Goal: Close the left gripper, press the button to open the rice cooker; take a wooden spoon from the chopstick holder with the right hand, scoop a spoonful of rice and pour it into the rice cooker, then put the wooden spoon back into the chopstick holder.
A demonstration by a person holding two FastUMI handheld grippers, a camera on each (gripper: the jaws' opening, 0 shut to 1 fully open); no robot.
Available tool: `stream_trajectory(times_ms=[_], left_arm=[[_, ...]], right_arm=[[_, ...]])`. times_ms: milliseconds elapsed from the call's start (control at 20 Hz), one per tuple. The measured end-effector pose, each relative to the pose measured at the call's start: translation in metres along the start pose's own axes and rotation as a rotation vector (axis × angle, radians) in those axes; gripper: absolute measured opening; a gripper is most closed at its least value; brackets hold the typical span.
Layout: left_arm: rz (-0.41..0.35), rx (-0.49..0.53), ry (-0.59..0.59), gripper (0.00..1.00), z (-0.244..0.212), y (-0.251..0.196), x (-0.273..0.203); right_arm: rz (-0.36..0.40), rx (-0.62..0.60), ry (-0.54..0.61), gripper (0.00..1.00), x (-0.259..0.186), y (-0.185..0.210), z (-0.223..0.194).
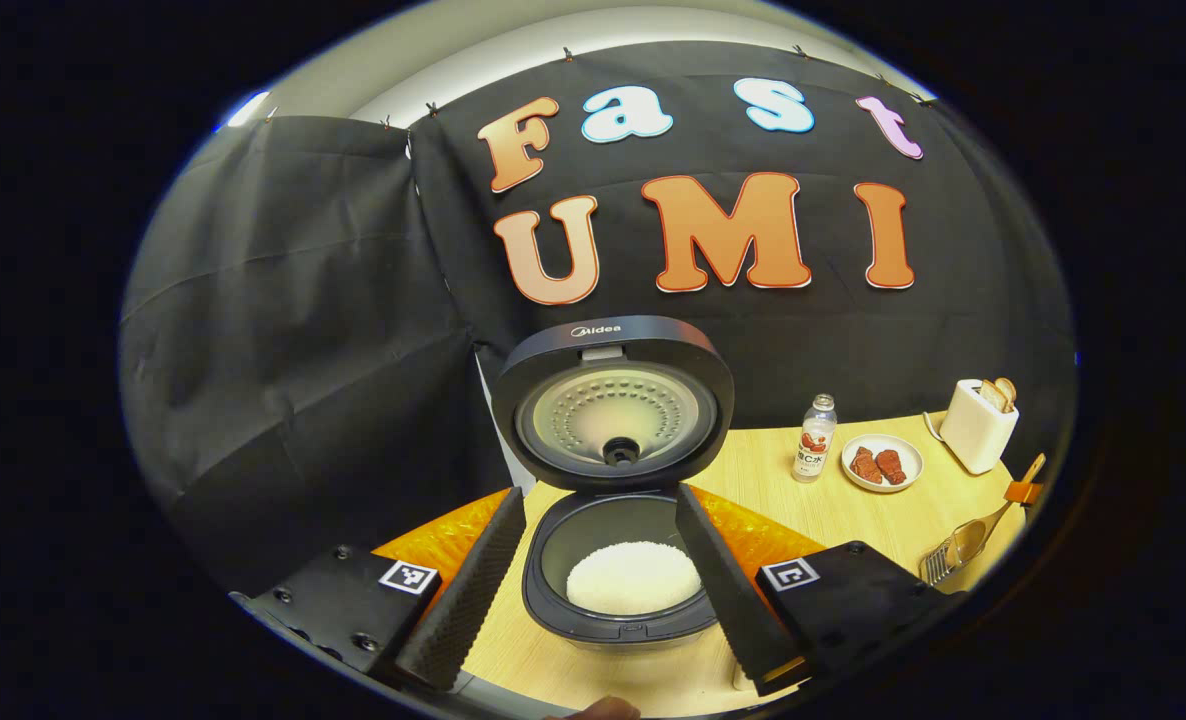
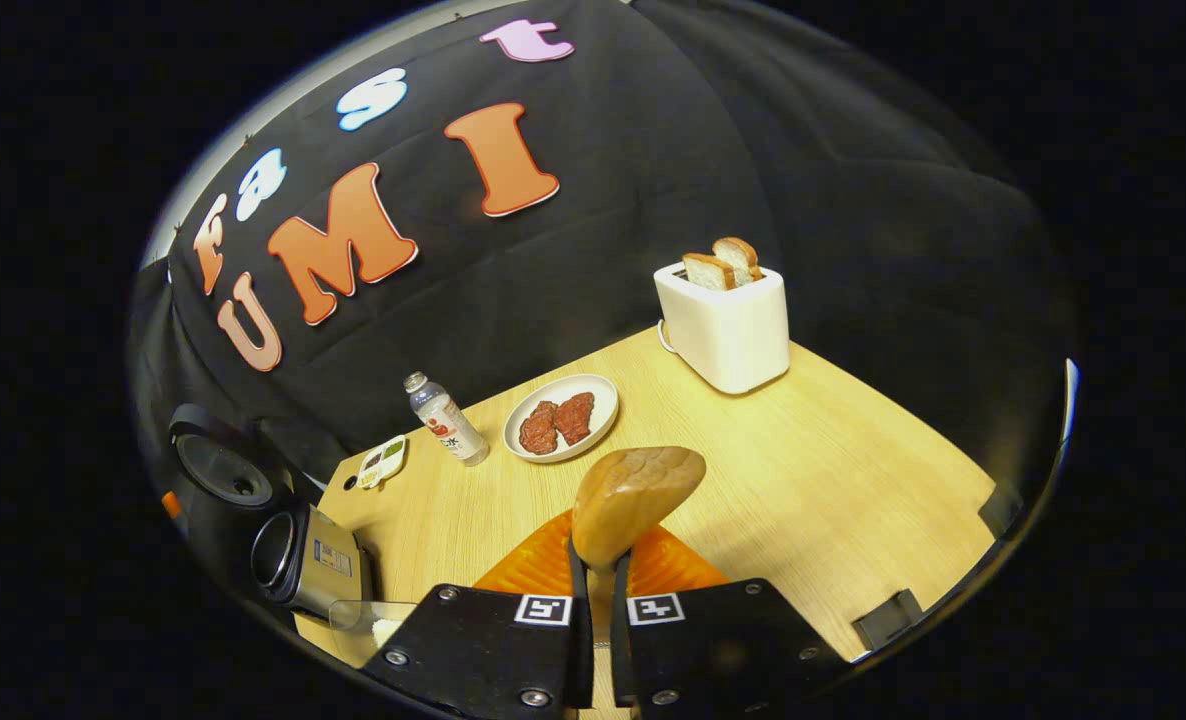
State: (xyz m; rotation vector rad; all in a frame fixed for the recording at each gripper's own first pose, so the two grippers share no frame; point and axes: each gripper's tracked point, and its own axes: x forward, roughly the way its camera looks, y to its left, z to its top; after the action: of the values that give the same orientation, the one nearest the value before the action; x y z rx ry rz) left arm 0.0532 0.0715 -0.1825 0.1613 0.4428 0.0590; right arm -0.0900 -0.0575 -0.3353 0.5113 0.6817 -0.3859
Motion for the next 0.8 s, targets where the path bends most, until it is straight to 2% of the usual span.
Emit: stream_trajectory(times_ms=[150, 300, 450, 500, 550, 650, 750, 800], left_arm=[[-0.006, -0.002, -0.004, 1.00, 0.002, 0.003, 0.002], [-0.032, -0.076, -0.022, 0.98, 0.015, 0.009, 0.011], [-0.009, -0.080, -0.070, 0.98, 0.046, 0.030, 0.023], [-0.021, -0.087, -0.076, 1.00, 0.054, 0.031, 0.029], [-0.055, -0.125, -0.093, 0.97, 0.066, 0.030, 0.034], [-0.097, -0.192, -0.098, 1.00, 0.089, 0.028, 0.046], [-0.113, -0.206, -0.113, 0.97, 0.114, 0.032, 0.058], [-0.121, -0.201, -0.128, 0.98, 0.128, 0.032, 0.065]], right_arm=[[-0.014, 0.044, 0.041, 0.08, 0.009, -0.008, -0.014], [-0.030, 0.075, 0.067, 0.08, 0.012, -0.009, -0.017], [-0.029, 0.082, 0.142, 0.13, 0.007, -0.010, -0.033], [-0.022, 0.090, 0.134, 0.16, 0.003, -0.008, -0.030], [-0.028, 0.088, 0.134, 0.16, 0.001, -0.011, -0.030], [-0.009, 0.099, 0.161, 0.16, -0.005, -0.008, -0.035], [0.015, 0.112, 0.147, 0.20, -0.016, -0.004, -0.029], [0.011, 0.110, 0.126, 0.27, -0.021, -0.008, -0.025]])
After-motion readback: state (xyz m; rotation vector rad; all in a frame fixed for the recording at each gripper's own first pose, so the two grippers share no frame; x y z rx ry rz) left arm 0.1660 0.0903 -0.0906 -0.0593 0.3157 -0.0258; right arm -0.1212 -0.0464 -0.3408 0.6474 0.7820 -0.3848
